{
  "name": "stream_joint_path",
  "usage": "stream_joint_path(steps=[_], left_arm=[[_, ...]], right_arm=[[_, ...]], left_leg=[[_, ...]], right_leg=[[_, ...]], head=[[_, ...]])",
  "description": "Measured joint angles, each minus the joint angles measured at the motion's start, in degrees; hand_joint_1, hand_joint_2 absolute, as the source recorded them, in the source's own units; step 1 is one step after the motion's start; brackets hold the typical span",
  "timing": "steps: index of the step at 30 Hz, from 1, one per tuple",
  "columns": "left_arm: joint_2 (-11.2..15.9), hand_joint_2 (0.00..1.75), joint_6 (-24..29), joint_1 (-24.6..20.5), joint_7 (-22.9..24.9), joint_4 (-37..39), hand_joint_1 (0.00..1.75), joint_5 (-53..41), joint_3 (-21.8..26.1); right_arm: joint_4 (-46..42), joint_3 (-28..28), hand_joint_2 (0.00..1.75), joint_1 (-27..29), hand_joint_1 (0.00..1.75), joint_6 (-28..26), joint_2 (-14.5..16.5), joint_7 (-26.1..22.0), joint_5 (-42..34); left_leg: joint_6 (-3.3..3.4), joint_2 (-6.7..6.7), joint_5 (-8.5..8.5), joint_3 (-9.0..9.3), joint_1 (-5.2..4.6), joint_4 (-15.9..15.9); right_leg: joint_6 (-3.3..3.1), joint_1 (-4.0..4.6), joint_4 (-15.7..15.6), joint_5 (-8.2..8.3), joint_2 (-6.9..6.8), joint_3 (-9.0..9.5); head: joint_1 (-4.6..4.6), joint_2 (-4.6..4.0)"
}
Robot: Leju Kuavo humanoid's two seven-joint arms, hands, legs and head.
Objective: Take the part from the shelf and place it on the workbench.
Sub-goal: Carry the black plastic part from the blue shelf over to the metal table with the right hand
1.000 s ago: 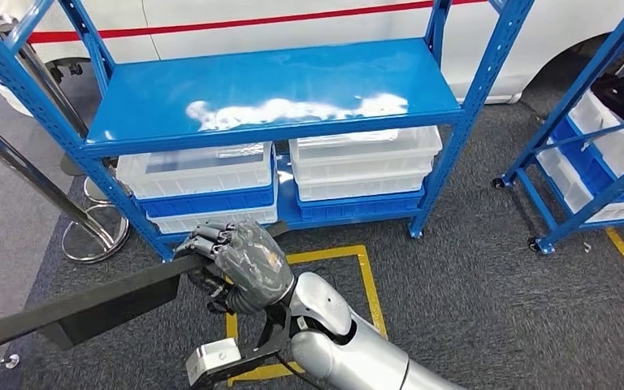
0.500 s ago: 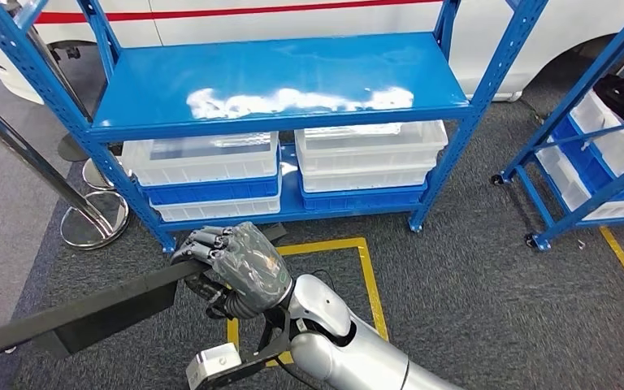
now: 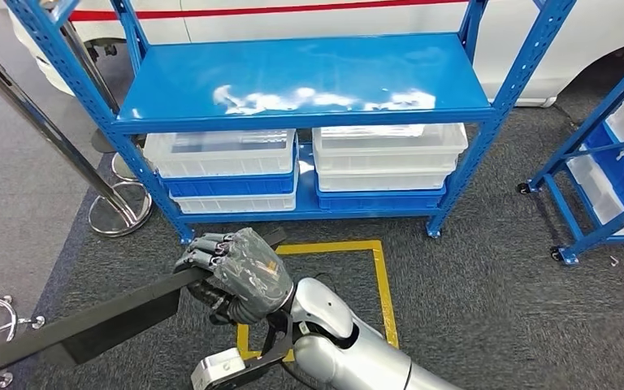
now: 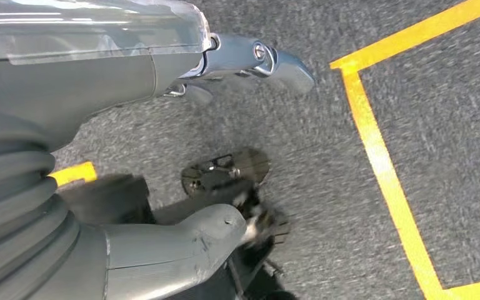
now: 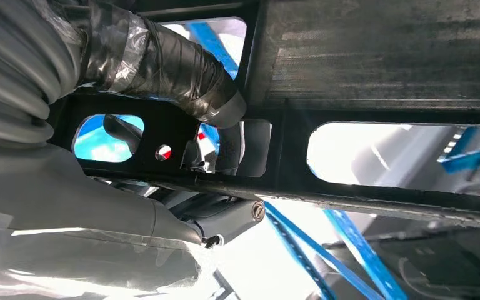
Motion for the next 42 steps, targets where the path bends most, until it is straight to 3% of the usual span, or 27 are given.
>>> stream_joint_path(steps=[2,4,5,6,8,10,12,14,15,17,19,20,21,22,24,26,28,30,32,33,35,40,41,42], left_arm=[[0.00,1.75,0.01,0.03,-0.06,0.00,0.00,0.05,0.01],[0.00,1.75,0.11,0.21,-0.07,0.00,0.00,0.11,0.02],[0.01,1.75,0.21,0.35,0.00,0.00,0.00,0.14,0.03],[0.05,1.75,0.35,0.48,0.19,0.00,0.00,0.15,0.05],[0.27,1.75,0.66,0.61,1.03,0.00,0.00,0.05,0.09],[0.54,1.75,0.89,0.73,2.17,0.00,0.00,-0.33,0.11],[0.87,1.75,0.98,1.05,2.96,0.00,0.00,-0.88,0.11],[1.13,1.75,0.99,1.29,3.27,-0.01,0.00,-1.26,0.13],[1.18,1.75,0.99,1.24,3.28,-0.01,0.00,-1.40,0.13],[1.22,1.75,0.93,0.98,3.00,-0.02,0.00,-1.58,0.13],[1.22,1.75,0.70,0.81,2.51,-0.02,0.00,-1.66,0.11],[1.22,1.75,0.52,0.79,2.30,-0.02,0.00,-1.67,0.11],[1.21,1.75,0.31,0.74,2.15,-0.02,0.00,-1.67,0.11],[1.20,1.75,0.10,0.66,2.06,-0.02,0.00,-1.68,0.09],[1.11,1.75,-0.54,0.39,1.99,-0.02,0.00,-1.60,0.05],[1.05,1.75,-1.60,0.26,2.24,-0.02,0.00,-1.10,0.05],[1.09,1.75,-2.62,0.39,2.96,-0.02,0.00,-0.66,0.07],[1.10,1.75,-3.13,0.62,3.68,-0.01,0.00,-0.67,0.07],[1.06,1.75,-3.35,0.71,3.97,0.00,0.00,-0.78,0.07],[1.05,1.75,-3.41,0.74,4.07,0.00,0.00,-0.93,0.07],[1.05,1.75,-3.46,0.89,4.34,0.00,0.00,-1.37,0.01],[1.05,1.75,-3.55,1.05,4.56,0.00,0.00,-1.79,-0.07],[1.04,1.75,-3.62,1.10,4.60,0.00,0.00,-1.93,-0.10],[1.04,1.75,-3.71,1.08,4.62,0.00,0.00,-2.17,-0.17]], right_arm=[[0.04,0.06,1.75,0.06,1.75,0.00,-0.01,-0.06,-0.03],[0.10,0.12,1.75,0.21,1.75,-0.04,-0.02,-0.14,-0.14],[0.13,0.14,1.75,0.28,1.75,-0.10,-0.02,-0.21,-0.26],[0.12,0.15,1.75,0.34,1.75,-0.26,-0.02,-0.31,-0.38],[0.05,0.15,1.75,0.45,1.75,-0.97,-0.03,-0.66,-0.48],[-0.13,0.15,1.75,0.72,1.75,-2.00,-0.12,-1.03,-0.12],[-0.41,0.15,1.75,1.12,1.75,-2.88,-0.27,-1.07,0.65],[-0.80,0.15,1.75,1.42,1.75,-3.50,-0.52,-0.95,1.30],[-1.02,0.15,1.75,1.53,1.75,-3.76,-0.69,-0.91,1.46],[-1.34,0.15,1.75,1.92,1.75,-4.06,-1.10,-0.91,1.52],[-1.40,0.15,1.75,2.47,1.75,-4.09,-1.50,-0.93,1.54],[-1.40,0.15,1.75,2.70,1.75,-4.08,-1.63,-0.96,1.56],[-1.41,0.15,1.75,2.85,1.75,-4.08,-1.72,-1.00,1.60],[-1.42,0.15,1.75,2.92,1.75,-4.08,-1.75,-1.03,1.68],[-1.52,0.15,1.75,3.05,1.75,-4.21,-1.83,-1.06,2.06],[-1.76,0.15,1.75,3.40,1.75,-4.61,-2.02,-1.00,2.64],[-2.13,0.15,1.75,3.83,1.75,-5.02,-2.22,-0.82,3.10],[-2.61,0.15,1.75,4.20,1.75,-5.32,-2.35,-0.70,3.32],[-2.97,0.15,1.75,4.71,1.75,-5.59,-2.57,-0.61,3.44],[-3.05,0.15,1.75,5.04,1.75,-5.68,-2.74,-0.49,3.51],[-3.10,0.15,1.75,5.64,1.75,-5.77,-3.07,-0.25,3.70],[-3.19,0.15,1.75,5.95,1.75,-5.82,-3.22,-0.14,3.93],[-3.29,0.15,1.75,6.02,1.75,-5.86,-3.26,-0.13,4.08],[-3.61,0.15,1.75,6.13,1.75,-5.95,-3.31,-0.10,4.34]], left_leg=[[-0.45,1.26,-3.47,-3.25,0.03,7.20],[-0.60,1.65,-4.70,-5.17,0.07,11.81],[-0.53,1.77,-3.76,-4.59,0.05,11.01],[-0.34,2.05,-2.00,-2.89,0.00,7.97],[0.34,3.99,1.01,1.39,-0.45,-0.25],[1.02,5.19,1.97,3.32,-1.01,-4.32],[1.57,4.33,2.34,3.20,-1.16,-4.56],[2.23,3.44,3.02,3.23,-0.83,-5.19],[2.60,2.99,3.38,3.22,-0.65,-5.51],[3.01,1.95,3.76,2.86,-0.57,-5.58],[3.09,0.69,3.85,2.39,-0.64,-5.22],[3.08,-0.01,3.86,2.19,-0.65,-4.96],[3.02,-0.75,3.83,2.03,-0.65,-4.65],[2.89,-1.50,3.75,1.90,-0.64,-4.29],[2.35,-2.82,3.61,1.41,-0.73,-3.56],[1.62,-3.75,3.75,0.92,-0.58,-3.33],[0.98,-4.15,3.86,0.67,-0.36,-3.35],[0.44,-2.23,2.32,-0.45,-0.49,-1.11],[-0.09,0.57,-1.20,-3.44,-0.46,5.37],[-0.32,1.26,-2.75,-5.13,-0.37,9.05],[-0.52,1.72,-3.74,-6.80,-0.28,12.92],[-0.48,1.83,-2.54,-6.04,-0.26,11.71],[-0.37,2.00,-1.45,-4.83,-0.28,9.54],[0.03,3.19,-0.06,-2.53,-0.50,5.39]], right_leg=[[-0.29,0.22,-0.01,0.01,-1.34,-0.06],[-0.37,0.44,0.05,-0.01,-2.65,-0.13],[-0.38,0.52,0.09,-0.02,-3.21,-0.13],[-0.38,0.59,0.11,-0.03,-3.71,-0.10],[-0.30,0.80,0.14,-0.05,-4.65,-0.02],[0.06,0.98,0.11,0.03,-5.44,-0.02],[0.63,1.03,-0.11,0.20,-6.12,0.08],[1.24,0.91,0.81,-0.78,-5.14,-0.15],[1.45,0.82,2.66,-2.21,-4.07,-0.89],[1.60,0.68,9.34,-6.20,-2.09,-3.79],[1.65,0.65,14.67,-8.05,-1.62,-6.16],[1.62,0.62,14.59,-7.33,-1.51,-6.03],[1.53,0.58,12.36,-5.64,-1.28,-4.82],[1.39,0.51,8.63,-3.73,-0.63,-2.90],[1.22,0.41,2.58,-1.57,1.07,0.19],[1.02,0.59,1.19,-1.45,1.52,0.82],[0.43,0.60,0.83,-1.06,0.46,0.86],[-0.27,0.35,0.25,-0.68,-0.70,1.00],[-0.62,0.40,0.05,-0.55,-2.08,0.95],[-0.66,0.49,0.06,-0.56,-2.89,0.89],[-0.70,0.61,0.08,-0.61,-4.31,0.82],[-0.69,0.65,0.09,-0.65,-5.10,0.82],[-0.68,0.68,0.09,-0.67,-5.41,0.86],[-0.58,0.82,0.06,-0.73,-6.02,0.95]], head=[[-0.04,0.00],[-0.04,0.00],[-0.04,0.00],[-0.04,0.00],[-0.04,0.00],[-0.04,0.00],[-0.03,0.00],[-0.01,0.00],[0.00,0.00],[0.02,0.00],[0.01,0.00],[0.01,0.00],[0.01,0.00],[0.01,0.00],[0.01,0.00],[-0.01,0.00],[-0.01,0.00],[-0.15,0.00],[-0.29,0.00],[-0.29,0.00],[-0.29,0.00],[-0.29,0.00],[-0.29,0.00],[-0.29,0.00]])
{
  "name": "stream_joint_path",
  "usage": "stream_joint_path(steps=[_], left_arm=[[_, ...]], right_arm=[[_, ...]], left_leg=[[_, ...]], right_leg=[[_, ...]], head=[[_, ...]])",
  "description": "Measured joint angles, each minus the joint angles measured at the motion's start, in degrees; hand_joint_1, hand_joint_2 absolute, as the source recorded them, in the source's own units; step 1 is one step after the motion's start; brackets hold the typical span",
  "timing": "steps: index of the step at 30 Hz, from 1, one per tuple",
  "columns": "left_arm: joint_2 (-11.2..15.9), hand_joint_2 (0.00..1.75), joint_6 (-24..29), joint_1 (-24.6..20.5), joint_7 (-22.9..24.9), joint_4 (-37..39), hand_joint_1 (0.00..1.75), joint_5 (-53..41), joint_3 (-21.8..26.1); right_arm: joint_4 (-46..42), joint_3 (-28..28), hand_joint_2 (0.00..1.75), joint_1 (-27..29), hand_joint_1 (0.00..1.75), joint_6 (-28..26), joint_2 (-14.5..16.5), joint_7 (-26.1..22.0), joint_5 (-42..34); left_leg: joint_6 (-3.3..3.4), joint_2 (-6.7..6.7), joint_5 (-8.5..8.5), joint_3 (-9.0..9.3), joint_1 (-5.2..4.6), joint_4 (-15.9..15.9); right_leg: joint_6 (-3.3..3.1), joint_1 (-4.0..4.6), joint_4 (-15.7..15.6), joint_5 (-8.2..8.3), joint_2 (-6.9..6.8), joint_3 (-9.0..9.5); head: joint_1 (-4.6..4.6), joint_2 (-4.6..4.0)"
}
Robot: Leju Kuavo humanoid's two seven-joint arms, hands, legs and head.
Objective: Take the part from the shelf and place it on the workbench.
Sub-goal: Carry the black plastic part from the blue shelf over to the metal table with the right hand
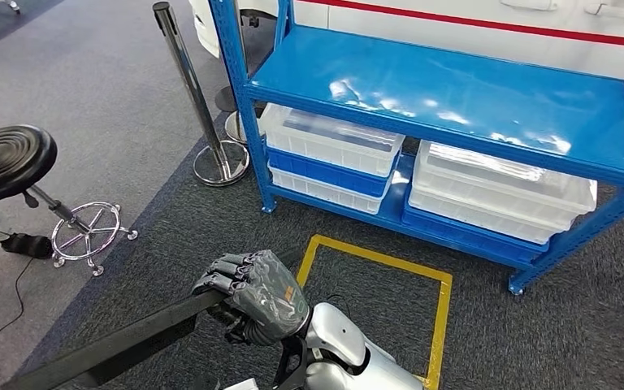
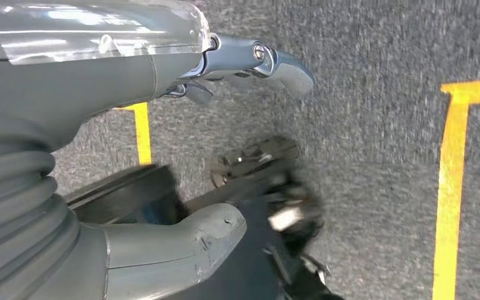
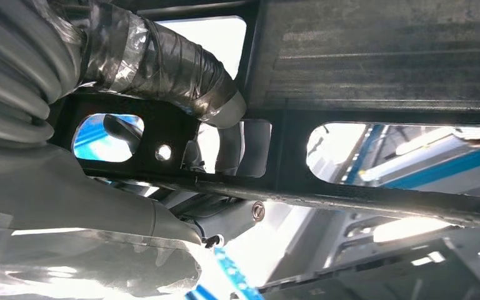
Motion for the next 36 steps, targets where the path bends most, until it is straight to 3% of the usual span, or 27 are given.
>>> stream_joint_path(steps=[2,3,4,6,8,10,11,12,13,15,17,19,20,21,23,25,26,27,28,30,32,34,35,36], left_arm=[[-0.04,1.75,-0.14,-0.12,0.01,0.00,0.00,-0.55,-0.31],[-0.06,1.75,-0.16,-0.15,-0.01,0.00,0.00,-0.76,-0.49],[-0.10,1.75,-0.16,-0.09,-0.02,0.00,0.00,-0.86,-0.64],[-0.31,1.75,-0.16,-0.01,-0.02,-0.01,0.00,-0.87,-0.85],[-0.63,1.75,-0.17,-0.22,-0.12,-0.02,0.00,-0.67,-0.96],[-0.90,1.75,-0.04,-0.40,-0.43,-0.01,0.00,-0.26,-0.98],[-1.03,1.75,0.11,-0.39,-0.59,0.00,0.00,0.01,-0.98],[-1.15,1.75,0.33,-0.36,-0.72,0.00,0.00,0.28,-0.97],[-1.29,1.75,0.57,-0.34,-0.77,-0.01,0.00,0.56,-0.97],[-1.63,1.75,1.00,-0.34,-0.78,-0.01,0.00,1.02,-0.95],[-1.84,1.75,1.24,-0.29,-0.83,0.00,0.00,1.50,-0.87],[-1.87,1.75,1.38,0.02,-0.92,0.00,0.00,2.00,-0.68],[-1.88,1.75,1.47,0.24,-0.96,0.00,0.00,2.23,-0.55],[-1.89,1.75,1.59,0.39,-0.99,0.00,0.00,2.43,-0.42],[-1.91,1.75,1.84,0.46,-1.02,0.00,0.00,2.66,-0.15],[-1.92,1.75,2.11,0.46,-1.00,0.00,0.00,2.75,0.10],[-1.91,1.75,2.26,0.55,-0.93,0.00,0.00,2.80,0.22],[-1.90,1.75,2.39,0.67,-0.85,0.00,0.00,2.90,0.33],[-1.87,1.75,2.50,0.78,-0.78,0.00,0.00,2.98,0.42],[-1.83,1.75,2.64,0.76,-0.71,0.00,0.00,3.11,0.58],[-1.80,1.75,2.77,0.59,-0.68,0.00,0.00,3.11,0.67],[-1.75,1.75,2.86,0.62,-0.64,-0.01,0.00,3.11,0.77],[-1.73,1.75,2.90,0.73,-0.62,-0.01,0.00,3.11,0.84],[-1.71,1.75,2.92,0.78,-0.59,-0.01,0.00,3.10,0.90]], right_arm=[[-0.78,0.00,1.75,0.26,1.75,-0.15,-0.12,0.08,0.66],[-1.13,0.00,1.75,0.37,1.75,-0.19,-0.16,0.15,0.93],[-1.33,0.00,1.75,0.44,1.75,-0.19,-0.20,0.25,1.09],[-1.63,0.00,1.75,0.49,1.75,-0.18,-0.24,0.37,1.22],[-1.84,0.00,1.75,0.56,1.75,-0.15,-0.43,0.41,1.36],[-1.89,0.00,1.75,0.69,1.75,-0.06,-0.77,0.39,1.74],[-1.89,0.00,1.75,0.73,1.75,0.02,-0.92,0.37,1.99],[-1.91,0.00,1.75,0.74,1.75,0.14,-1.02,0.34,2.19],[-1.94,0.00,1.75,0.72,1.75,0.29,-1.08,0.33,2.34],[-2.06,0.00,1.75,0.62,1.75,0.72,-1.13,0.33,2.65],[-2.19,0.00,1.75,0.51,1.75,1.03,-1.19,0.32,2.93],[-2.26,0.00,1.75,0.35,1.75,1.19,-1.15,0.30,3.04],[-2.27,0.00,1.75,0.22,1.75,1.29,-1.10,0.28,3.05],[-2.29,0.00,1.75,0.08,1.75,1.39,-1.03,0.24,3.03],[-2.34,0.00,1.75,-0.12,1.75,1.59,-0.96,0.11,2.93],[-2.37,0.00,1.75,-0.17,1.75,1.80,-0.99,-0.08,2.71],[-2.38,0.00,1.75,-0.20,1.75,1.88,-1.01,-0.19,2.54],[-2.41,0.00,1.75,-0.28,1.75,1.92,-1.02,-0.31,2.34],[-2.48,0.00,1.75,-0.41,1.75,1.92,-1.02,-0.39,2.16],[-2.71,0.00,1.75,-0.78,1.75,1.91,-1.01,-0.58,1.93],[-2.93,0.00,1.75,-1.06,1.75,1.89,-1.02,-0.75,1.81],[-3.07,0.00,1.75,-1.22,1.75,1.88,-0.99,-0.84,1.76],[-3.13,0.00,1.75,-1.29,1.75,1.88,-1.00,-0.84,1.75],[-3.22,0.00,1.75,-1.39,1.75,1.86,-1.00,-0.85,1.73]], left_leg=[[1.12,1.72,2.45,3.84,-0.61,-7.48],[1.69,2.17,2.99,4.82,-0.92,-9.70],[2.11,1.42,3.38,4.93,-0.76,-10.17],[2.74,0.11,4.11,5.32,-0.34,-11.06],[3.14,-1.20,4.59,5.34,-0.16,-11.40],[3.24,-2.74,4.65,4.98,-0.19,-11.09],[3.20,-3.61,4.62,4.87,-0.20,-10.85],[3.11,-4.51,4.54,4.79,-0.19,-10.56],[2.95,-5.40,4.41,4.75,-0.16,-10.23],[2.42,-7.02,4.03,4.40,-0.11,-9.35],[1.76,-8.27,3.88,3.70,-0.01,-8.76],[1.08,-9.22,4.03,3.14,0.22,-8.79],[0.78,-8.51,3.89,2.94,0.22,-8.55],[0.50,-7.05,3.24,2.42,0.15,-7.54],[0.01,-3.21,0.20,-0.11,0.01,-2.14],[-0.37,-1.71,-3.05,-3.76,0.18,5.29],[-0.43,-1.51,-3.42,-4.67,0.23,7.18],[-0.37,-1.35,-2.60,-4.30,0.25,6.66],[-0.16,-0.96,-0.86,-2.68,0.18,3.74],[0.71,1.57,2.57,1.93,-0.35,-4.70],[1.68,3.25,3.62,3.99,-1.01,-8.93],[2.39,2.18,3.70,3.96,-1.23,-9.43],[2.68,1.48,3.95,4.19,-1.06,-9.89],[3.02,0.77,4.28,4.52,-0.86,-10.43]], right_leg=[[0.58,0.17,-0.11,-0.09,-1.58,0.22],[0.95,0.24,-0.26,-0.10,-2.40,0.41],[1.40,0.19,-0.29,-0.21,-2.58,0.55],[1.95,0.03,1.34,-1.69,-0.19,0.15],[2.18,-0.17,7.28,-5.27,3.33,-2.43],[2.29,-0.23,13.89,-7.88,4.44,-5.73],[2.34,-0.26,14.92,-7.58,4.55,-6.37],[2.36,-0.33,13.83,-6.18,4.68,-6.00],[2.34,-0.45,10.77,-3.95,5.10,-4.64],[2.28,-0.78,3.93,-0.88,7.58,-1.51],[2.21,-0.79,1.22,-0.37,9.09,-0.43],[1.80,-0.62,1.05,-0.16,8.02,-0.51],[1.45,-0.64,0.83,-0.04,7.40,-0.40],[1.07,-0.69,0.57,0.08,6.63,-0.25],[0.49,-0.59,0.24,0.11,4.90,-0.03],[0.25,-0.36,0.24,-0.04,3.00,-0.03],[0.22,-0.28,0.24,-0.14,2.12,-0.02],[0.25,-0.22,0.25,-0.24,1.26,0.05],[0.30,-0.17,0.25,-0.36,0.50,0.18],[0.57,0.03,0.22,-0.64,-0.87,0.57],[1.03,0.16,0.12,-0.84,-1.97,0.83],[1.61,0.18,-0.23,-0.92,-3.05,1.21],[1.94,0.14,-0.21,-1.10,-2.74,1.45],[2.20,0.06,0.37,-1.67,-1.45,1.39]], head=[[0.01,0.00],[0.01,0.00],[0.02,0.00],[0.06,0.00],[0.11,0.00],[0.13,0.00],[0.12,0.00],[0.12,0.00],[0.13,0.00],[0.12,0.00],[0.11,0.00],[0.11,0.00],[0.10,0.00],[0.05,0.00],[-0.04,0.00],[-0.06,0.00],[-0.07,0.00],[-0.07,0.00],[-0.07,0.00],[-0.07,0.00],[-0.05,0.00],[-0.06,0.00],[-0.04,0.00],[-0.04,0.00]])
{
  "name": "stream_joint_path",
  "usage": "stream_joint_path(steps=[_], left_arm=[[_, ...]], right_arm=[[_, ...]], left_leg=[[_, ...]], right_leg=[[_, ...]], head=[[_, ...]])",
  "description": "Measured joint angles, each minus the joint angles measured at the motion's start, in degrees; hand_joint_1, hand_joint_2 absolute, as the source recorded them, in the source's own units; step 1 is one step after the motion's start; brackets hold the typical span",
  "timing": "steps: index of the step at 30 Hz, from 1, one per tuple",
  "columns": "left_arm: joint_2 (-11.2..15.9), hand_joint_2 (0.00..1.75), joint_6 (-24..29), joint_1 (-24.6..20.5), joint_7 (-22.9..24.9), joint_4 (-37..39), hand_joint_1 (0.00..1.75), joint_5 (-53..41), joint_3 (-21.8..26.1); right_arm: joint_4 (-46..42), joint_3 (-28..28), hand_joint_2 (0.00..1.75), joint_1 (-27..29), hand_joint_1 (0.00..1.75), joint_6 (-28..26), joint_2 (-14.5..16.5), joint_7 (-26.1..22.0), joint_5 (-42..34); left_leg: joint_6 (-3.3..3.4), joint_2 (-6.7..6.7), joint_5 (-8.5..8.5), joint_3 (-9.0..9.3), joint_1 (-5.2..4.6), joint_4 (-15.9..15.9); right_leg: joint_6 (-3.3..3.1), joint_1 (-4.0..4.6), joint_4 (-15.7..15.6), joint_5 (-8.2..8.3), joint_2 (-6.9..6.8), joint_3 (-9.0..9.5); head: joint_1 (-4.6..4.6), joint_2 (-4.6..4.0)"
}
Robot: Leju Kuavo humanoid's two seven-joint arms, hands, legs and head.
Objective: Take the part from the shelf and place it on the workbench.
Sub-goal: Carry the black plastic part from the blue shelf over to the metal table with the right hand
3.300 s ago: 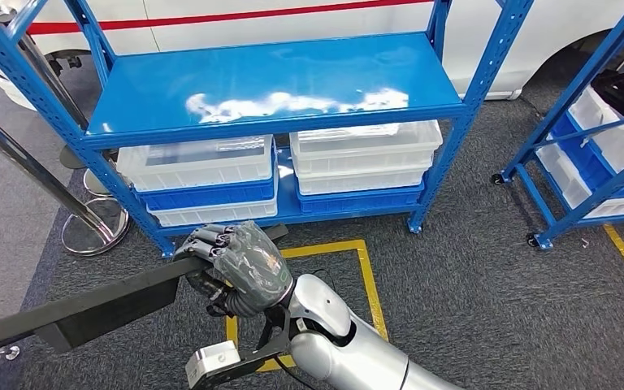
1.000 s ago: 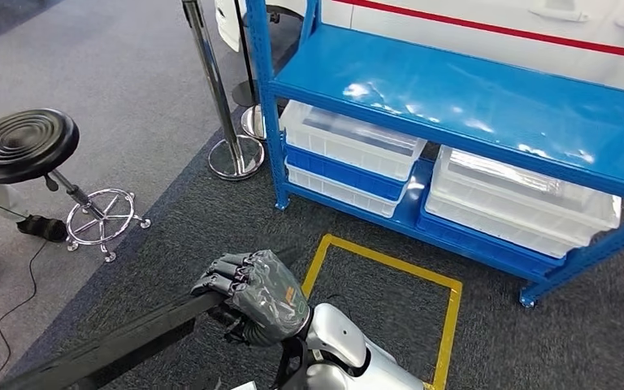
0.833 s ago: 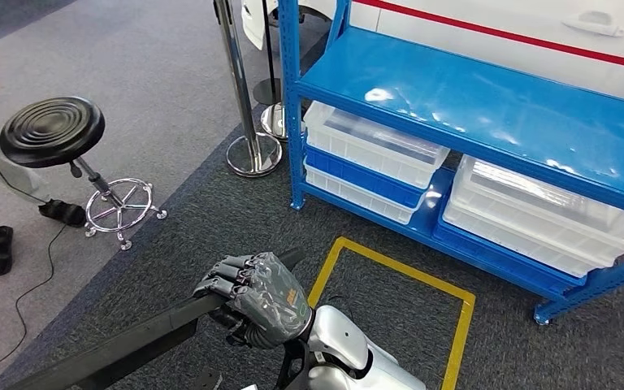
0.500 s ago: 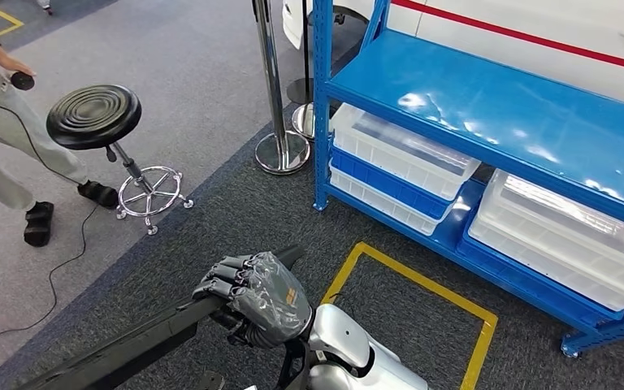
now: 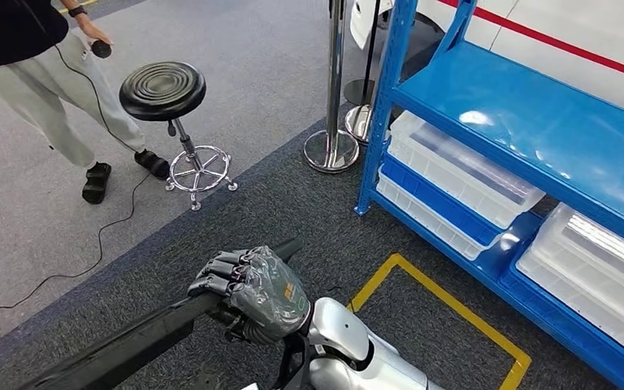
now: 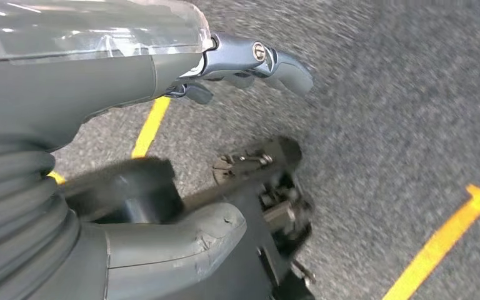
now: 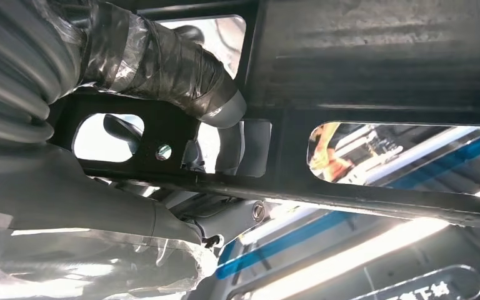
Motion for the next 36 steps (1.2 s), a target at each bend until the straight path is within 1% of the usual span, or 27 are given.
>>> stream_joint_path(steps=[1,3,4,5,6,7,8,9,10,12,13,14,16,18,20,21,22,23,25,27,29,30,32,33,34,35,36], left_arm=[[0.01,1.75,0.04,-0.05,0.03,-0.01,0.00,-0.03,0.05],[0.01,1.75,0.08,-0.32,0.10,-0.01,0.00,-0.11,0.11],[0.02,1.75,0.10,-0.44,0.13,-0.01,0.00,-0.20,0.13],[0.06,1.75,0.11,-0.49,0.16,-0.01,0.00,-0.28,0.14],[0.12,1.75,0.12,-0.49,0.22,-0.01,0.00,-0.35,0.16],[0.18,1.75,0.13,-0.48,0.28,-0.01,0.00,-0.41,0.16],[0.22,1.75,0.14,-0.48,0.34,-0.01,0.00,-0.46,0.18],[0.25,1.75,0.15,-0.52,0.40,-0.01,0.00,-0.51,0.18],[0.27,1.75,0.19,-0.61,0.45,-0.01,0.00,-0.56,0.18],[0.34,1.75,0.25,-0.81,0.50,-0.01,0.00,-0.68,0.18],[0.39,1.75,0.28,-0.86,0.52,-0.01,0.00,-0.73,0.19],[0.48,1.75,0.31,-0.84,0.54,0.00,0.00,-0.79,0.19],[0.62,1.75,0.34,-0.89,0.61,0.01,0.00,-0.93,0.20],[0.68,1.75,0.37,-1.21,0.70,0.01,0.00,-1.07,0.20],[0.69,1.75,0.40,-1.43,0.85,0.01,0.00,-1.18,0.19],[0.71,1.75,0.42,-1.40,0.93,0.01,0.00,-1.26,0.19],[0.73,1.75,0.42,-1.34,1.00,0.01,0.00,-1.36,0.19],[0.76,1.75,0.42,-1.29,1.04,0.01,0.00,-1.44,0.19],[0.79,1.75,0.42,-1.41,1.06,0.01,0.00,-1.56,0.19],[0.79,1.75,0.42,-1.57,1.04,0.01,0.00,-1.59,0.18],[0.82,1.75,0.43,-1.42,1.07,0.01,0.00,-1.61,0.19],[0.83,1.75,0.43,-1.30,1.08,0.01,0.00,-1.61,0.19],[0.83,1.75,0.44,-1.32,1.12,0.01,0.00,-1.63,0.20],[0.81,1.75,0.43,-1.44,1.12,0.01,0.00,-1.64,0.20],[0.80,1.75,0.42,-1.53,1.15,0.01,0.00,-1.66,0.20],[0.80,1.75,0.38,-1.58,1.15,0.01,0.00,-1.69,0.20],[0.79,1.75,0.33,-1.57,1.15,0.01,0.00,-1.71,0.20]], right_arm=[[-0.10,0.00,1.75,-0.08,1.75,-0.04,-0.04,-0.02,-0.04],[-0.26,0.00,1.75,-0.07,1.75,-0.16,-0.25,-0.09,-0.17],[-0.28,0.00,1.75,-0.01,1.75,-0.19,-0.43,-0.11,-0.23],[-0.29,0.00,1.75,0.04,1.75,-0.21,-0.59,-0.13,-0.28],[-0.30,0.00,1.75,0.06,1.75,-0.22,-0.72,-0.12,-0.31],[-0.33,0.00,1.75,0.03,1.75,-0.23,-0.80,-0.12,-0.34],[-0.40,0.00,1.75,-0.04,1.75,-0.25,-0.83,-0.11,-0.38],[-0.50,0.00,1.75,-0.11,1.75,-0.27,-0.86,-0.12,-0.40],[-0.64,0.00,1.75,-0.16,1.75,-0.32,-0.90,-0.12,-0.42],[-0.90,0.00,1.75,-0.23,1.75,-0.45,-0.96,-0.13,-0.44],[-1.04,0.00,1.75,-0.27,1.75,-0.51,-0.96,-0.13,-0.44],[-1.18,0.00,1.75,-0.36,1.75,-0.56,-0.93,-0.13,-0.43],[-1.51,0.00,1.75,-0.55,1.75,-0.65,-0.86,-0.13,-0.42],[-1.75,0.00,1.75,-0.60,1.75,-0.80,-0.82,-0.11,-0.24],[-1.85,0.00,1.75,-0.58,1.75,-0.97,-0.90,-0.10,0.17],[-1.90,0.00,1.75,-0.58,1.75,-1.05,-0.93,-0.10,0.37],[-2.03,0.00,1.75,-0.59,1.75,-1.17,-0.95,-0.05,0.50],[-2.27,-0.03,1.75,-0.63,1.75,-1.33,-0.95,0.01,0.61],[-3.02,-0.29,1.75,-0.75,1.75,-1.81,-1.04,0.14,0.86],[-3.94,-0.79,1.75,-0.84,1.75,-2.29,-1.26,0.17,1.18],[-4.92,-1.27,1.75,-0.90,1.75,-2.60,-1.44,0.17,1.43],[-5.35,-1.49,1.75,-0.95,1.75,-2.70,-1.52,0.18,1.51],[-6.09,-2.00,1.75,-1.07,1.75,-3.08,-1.84,0.21,1.77],[-6.33,-2.27,1.75,-1.07,1.75,-3.30,-2.11,0.23,2.06],[-6.57,-2.57,1.75,-1.03,1.75,-3.52,-2.44,0.28,2.36],[-6.80,-2.89,1.75,-0.95,1.75,-3.69,-2.83,0.37,2.63],[-7.04,-3.20,1.75,-0.89,1.75,-3.82,-3.18,0.49,2.83]], left_leg=[[0.30,-0.72,0.34,0.33,0.21,-0.52],[0.61,-2.13,0.64,0.44,0.39,-0.80],[0.65,-2.92,0.63,0.37,0.38,-0.71],[0.64,-3.82,0.57,0.33,0.36,-0.56],[0.58,-4.75,0.46,0.30,0.36,-0.34],[0.45,-5.68,0.29,0.28,0.40,-0.01],[0.23,-6.59,0.02,0.25,0.48,0.44],[-0.07,-7.40,-0.30,0.08,0.50,0.97],[-0.40,-8.19,-0.57,-0.23,0.52,1.53],[-1.14,-9.48,-0.76,-0.93,0.73,2.12],[-1.49,-10.13,-0.69,-1.24,0.91,2.16],[-1.80,-10.09,-0.67,-1.42,1.04,2.20],[-2.32,-7.33,-1.73,-2.45,0.88,4.17],[-2.74,-3.55,-4.83,-5.56,0.81,10.51],[-2.95,-2.39,-7.26,-9.12,0.95,17.24],[-2.93,-2.24,-7.05,-9.66,0.96,18.17],[-2.78,-2.09,-5.77,-8.93,0.92,16.71],[-2.47,-1.54,-3.75,-7.05,0.79,13.13],[-1.54,0.90,-0.86,-2.91,0.10,5.20],[-0.72,2.11,-0.40,-1.45,-0.58,2.02],[-0.03,0.83,-0.18,-1.36,-0.52,1.43],[0.27,0.14,0.07,-1.05,-0.35,0.85],[0.87,-1.16,0.67,-0.30,0.08,-0.21],[1.01,-1.81,0.75,-0.23,0.06,-0.32],[1.16,-2.51,0.76,-0.23,0.08,-0.29],[1.19,-3.34,0.71,-0.24,0.08,-0.22],[1.18,-4.21,0.63,-0.23,0.08,-0.08]], right_leg=[[0.21,-0.11,1.61,-1.10,1.76,-0.60],[0.39,-0.35,8.04,-4.47,5.13,-3.73],[0.48,-0.38,11.56,-5.84,5.66,-5.64],[0.60,-0.40,13.88,-6.24,5.86,-7.07],[0.70,-0.44,14.24,-5.42,5.97,-7.62],[0.77,-0.54,12.45,-3.52,6.16,-7.11],[0.82,-0.73,8.97,-1.06,6.84,-5.75],[0.84,-0.94,5.57,0.61,8.26,-4.32],[0.81,-1.13,2.97,1.59,9.61,-3.22],[0.48,-1.07,1.28,1.51,11.09,-2.56],[0.17,-0.98,1.15,1.57,10.56,-2.54],[-0.21,-0.93,0.98,1.65,9.84,-2.45],[-1.02,-0.98,0.49,1.77,8.33,-2.05],[-1.58,-0.73,0.22,1.65,6.57,-1.74],[-1.78,-0.44,0.21,1.43,4.69,-1.64],[-1.80,-0.36,0.21,1.32,3.85,-1.57],[-1.78,-0.29,0.21,1.18,3.09,-1.43],[-1.72,-0.22,0.20,1.02,2.36,-1.21],[-1.43,-0.02,0.16,0.66,1.06,-0.77],[-0.95,0.15,0.05,0.40,-0.07,-0.52],[-0.36,0.21,-0.27,0.21,-0.94,-0.13],[-0.06,0.16,-0.10,-0.08,-0.33,0.03],[0.34,-0.04,3.00,-2.15,2.77,-1.10],[0.39,-0.15,6.21,-3.81,4.52,-2.65],[0.43,-0.20,9.93,-5.48,5.49,-4.67],[0.48,-0.21,13.03,-6.39,5.90,-6.53],[0.55,-0.24,14.45,-6.13,6.04,-7.69]], head=[[0.03,0.00],[0.08,0.00],[0.10,0.00],[0.10,0.00],[0.10,0.00],[0.10,0.00],[0.10,0.00],[0.10,0.00],[0.09,0.00],[0.07,0.00],[0.07,0.00],[0.06,0.00],[0.01,0.00],[-0.03,0.00],[-0.03,0.00],[-0.03,0.00],[-0.03,0.00],[-0.03,0.00],[-0.03,0.00],[-0.03,0.00],[-0.02,0.00],[-0.01,0.00],[0.01,0.00],[0.01,0.00],[0.00,0.00],[0.00,0.00],[-0.01,0.00]])
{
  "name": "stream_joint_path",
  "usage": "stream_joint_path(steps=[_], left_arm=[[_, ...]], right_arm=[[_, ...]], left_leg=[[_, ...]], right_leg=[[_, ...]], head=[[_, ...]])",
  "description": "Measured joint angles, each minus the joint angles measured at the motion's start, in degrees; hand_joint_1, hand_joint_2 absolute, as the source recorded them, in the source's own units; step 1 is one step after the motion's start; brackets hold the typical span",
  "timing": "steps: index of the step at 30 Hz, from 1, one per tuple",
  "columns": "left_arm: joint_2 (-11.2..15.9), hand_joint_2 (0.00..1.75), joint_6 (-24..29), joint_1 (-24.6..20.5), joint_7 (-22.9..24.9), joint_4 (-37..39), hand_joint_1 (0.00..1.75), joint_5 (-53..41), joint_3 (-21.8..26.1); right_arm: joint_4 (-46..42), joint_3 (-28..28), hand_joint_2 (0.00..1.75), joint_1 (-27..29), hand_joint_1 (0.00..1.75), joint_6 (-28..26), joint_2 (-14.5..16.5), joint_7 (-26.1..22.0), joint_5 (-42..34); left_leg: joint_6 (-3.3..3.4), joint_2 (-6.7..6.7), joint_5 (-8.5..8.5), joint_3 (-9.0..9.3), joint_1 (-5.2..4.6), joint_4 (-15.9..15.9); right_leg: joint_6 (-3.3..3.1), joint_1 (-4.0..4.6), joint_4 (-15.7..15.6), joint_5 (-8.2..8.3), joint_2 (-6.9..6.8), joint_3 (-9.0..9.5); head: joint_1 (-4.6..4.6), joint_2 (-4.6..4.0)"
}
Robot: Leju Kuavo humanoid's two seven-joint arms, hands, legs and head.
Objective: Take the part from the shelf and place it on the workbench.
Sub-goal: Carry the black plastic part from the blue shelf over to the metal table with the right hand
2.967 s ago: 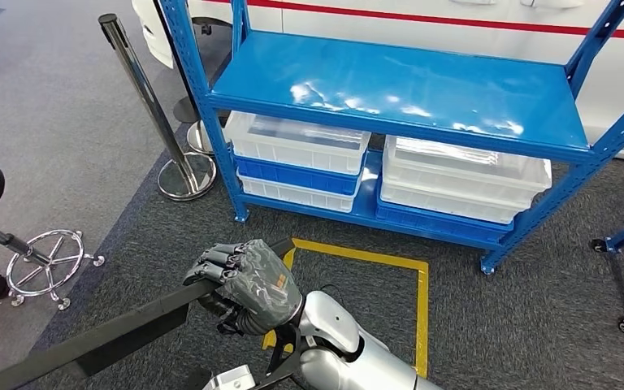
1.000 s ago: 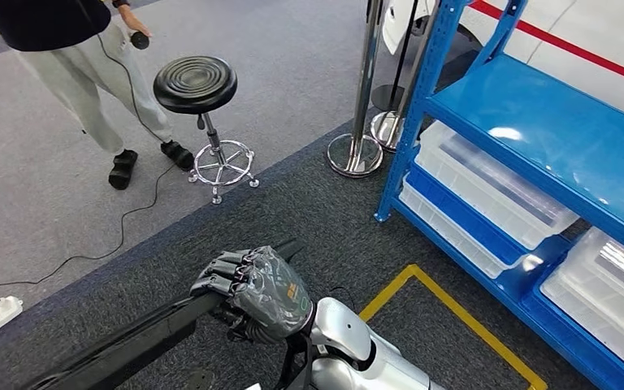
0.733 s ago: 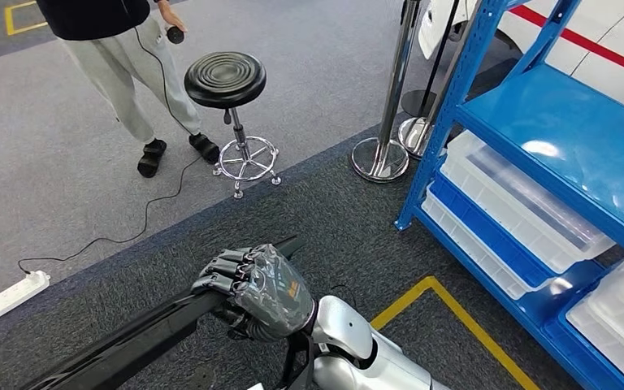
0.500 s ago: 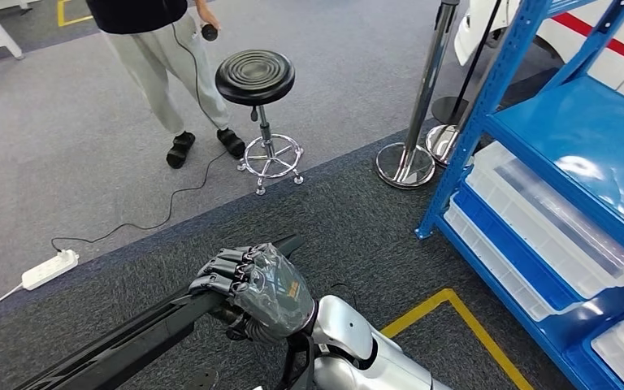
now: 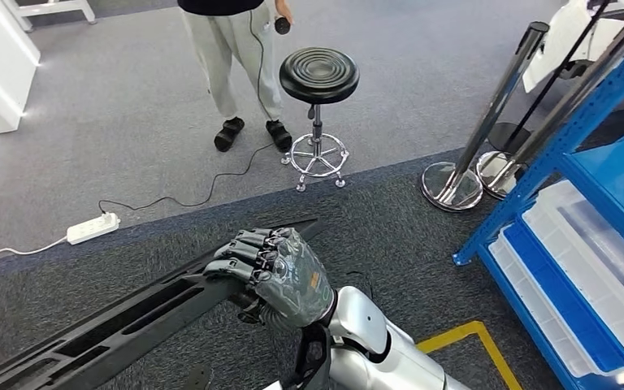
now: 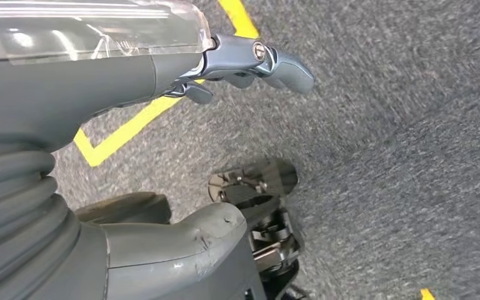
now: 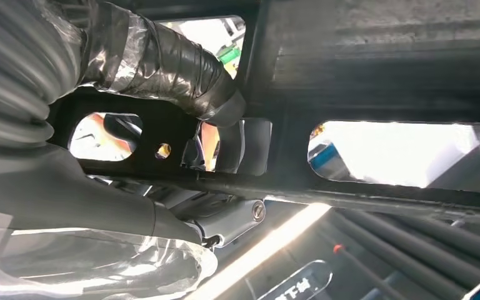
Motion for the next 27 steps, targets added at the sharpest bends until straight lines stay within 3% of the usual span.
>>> stream_joint_path(steps=[1,2,4,6,8,10,12,14,15,16,17,19,21,22,24,25,27], left_arm=[[-0.01,1.75,-0.05,0.03,-0.02,0.00,0.00,-0.02,0.00],[-0.02,1.75,-0.13,0.04,-0.09,0.00,0.00,-0.07,0.00],[-0.09,1.75,-0.29,0.00,-0.39,0.00,0.00,-0.28,-0.01],[-0.16,1.75,-0.42,-0.10,-0.70,0.00,0.00,-0.55,-0.03],[-0.16,1.75,-0.50,-0.04,-0.82,0.00,0.00,-0.78,-0.04],[-0.15,1.75,-0.56,0.06,-0.84,0.00,0.00,-0.95,-0.05],[-0.15,1.75,-0.58,-0.09,-0.84,0.00,0.00,-0.98,-0.08],[-0.15,1.75,-0.60,-0.26,-0.84,0.00,0.00,-0.97,-0.09],[-0.15,1.75,-0.62,-0.23,-0.84,0.00,0.00,-0.97,-0.10],[-0.15,1.75,-0.64,-0.16,-0.84,0.00,0.00,-0.97,-0.10],[-0.14,1.75,-0.67,-0.10,-0.84,0.00,0.00,-0.97,-0.11],[-0.11,1.75,-0.68,-0.16,-0.84,0.00,0.00,-0.97,-0.11],[-0.11,1.75,-0.69,-0.37,-0.86,0.00,0.00,-0.97,-0.11],[-0.10,1.75,-0.70,-0.41,-0.86,0.00,0.00,-0.97,-0.12],[-0.09,1.75,-0.72,-0.29,-0.87,-0.01,0.00,-0.97,-0.13],[-0.09,1.75,-0.72,-0.24,-0.88,-0.02,0.00,-0.97,-0.13],[-0.13,1.75,-0.72,-0.36,-0.94,-0.02,0.00,-0.97,-0.14]], right_arm=[[-0.29,-0.33,1.75,0.04,1.75,-0.10,-0.32,0.13,0.15],[-0.63,-0.69,1.75,0.05,1.75,-0.18,-0.58,0.28,0.36],[-1.36,-1.41,1.75,0.14,1.75,-0.29,-1.03,0.59,1.06],[-2.06,-2.14,1.75,0.56,1.75,-0.52,-1.57,0.83,1.83],[-2.71,-2.79,1.75,1.22,1.75,-1.05,-2.02,0.90,2.41],[-3.39,-3.37,1.75,2.02,1.75,-1.77,-2.20,0.89,2.86],[-3.97,-3.90,1.75,2.91,1.75,-2.38,-2.34,0.86,3.09],[-4.19,-4.17,1.75,3.67,1.75,-2.63,-2.60,0.82,3.27],[-4.22,-4.22,1.75,3.99,1.75,-2.65,-2.74,0.80,3.34],[-4.24,-4.24,1.75,4.23,1.75,-2.66,-2.85,0.78,3.41],[-4.31,-4.25,1.75,4.38,1.75,-2.66,-2.92,0.75,3.44],[-4.56,-4.30,1.75,4.48,1.75,-2.68,-2.99,0.75,3.46],[-4.80,-4.38,1.75,4.50,1.75,-2.71,-3.05,0.75,3.46],[-4.85,-4.40,1.75,4.52,1.75,-2.72,-3.09,0.75,3.46],[-4.94,-4.41,1.75,4.56,1.75,-2.74,-3.13,0.75,3.47],[-5.03,-4.42,1.75,4.58,1.75,-2.75,-3.16,0.76,3.49],[-5.26,-4.57,1.75,4.69,1.75,-2.86,-3.28,0.75,3.50]], left_leg=[[-0.07,-0.91,-0.12,0.01,0.03,0.22],[-0.22,-1.80,-0.31,0.01,0.08,0.55],[-0.70,-3.33,-0.88,-0.26,0.19,1.52],[-1.35,-4.56,-1.21,-0.82,0.29,2.15],[-2.02,-5.49,-1.21,-1.22,0.50,2.16],[-2.60,-3.38,-2.02,-1.80,0.45,3.50],[-3.09,0.30,-4.80,-4.35,0.36,8.96],[-3.46,1.73,-7.78,-8.28,0.60,16.43],[-3.53,1.91,-8.08,-9.44,0.70,18.41],[-3.51,2.02,-7.25,-9.45,0.74,18.16],[-3.35,2.30,-5.45,-8.18,0.71,15.50],[-2.55,4.75,-1.76,-3.91,0.14,7.11],[-1.71,6.89,-0.55,-1.59,-0.64,2.35],[-1.45,6.93,-0.74,-1.56,-0.93,2.01],[-0.94,5.39,-0.41,-1.31,-0.82,1.33],[-0.62,4.63,-0.19,-0.98,-0.63,0.85],[-0.04,3.15,0.25,-0.38,-0.23,0.13]], right_leg=[[0.05,-0.06,-0.73,1.46,0.09,-0.15],[0.08,-0.17,-3.56,3.85,0.40,0.76],[0.09,-0.50,-10.61,7.54,2.64,3.55],[-0.06,-0.56,-13.70,8.29,4.24,4.77],[-0.55,-0.40,-13.91,8.28,3.45,4.86],[-1.27,-0.42,-14.40,8.37,2.21,5.38],[-1.88,-0.32,-14.76,8.25,0.62,5.93],[-2.14,-0.09,-14.77,7.93,-1.07,6.19],[-2.17,-0.02,-14.76,7.75,-1.88,6.33],[-2.15,0.03,-14.75,7.56,-2.64,6.51],[-2.08,0.06,-14.75,7.36,-3.37,6.77],[-1.82,0.22,-14.78,6.90,-4.69,7.38],[-1.32,0.38,-14.84,6.56,-5.79,7.71],[-1.05,0.43,-14.94,6.47,-6.33,7.80],[-0.42,0.32,-15.11,6.19,-7.06,8.28],[-0.15,0.24,-14.54,5.64,-6.19,8.28],[0.15,0.04,-10.11,3.10,-2.79,6.43]], head=[[0.00,0.00],[-0.01,0.00],[0.01,0.00],[0.02,0.00],[0.00,0.00],[-0.03,0.00],[-0.04,0.00],[-0.04,0.00],[-0.05,0.00],[-0.05,0.00],[-0.05,0.00],[-0.05,0.00],[-0.05,0.00],[-0.05,0.00],[-0.04,0.00],[-0.04,0.00],[0.01,0.00]])
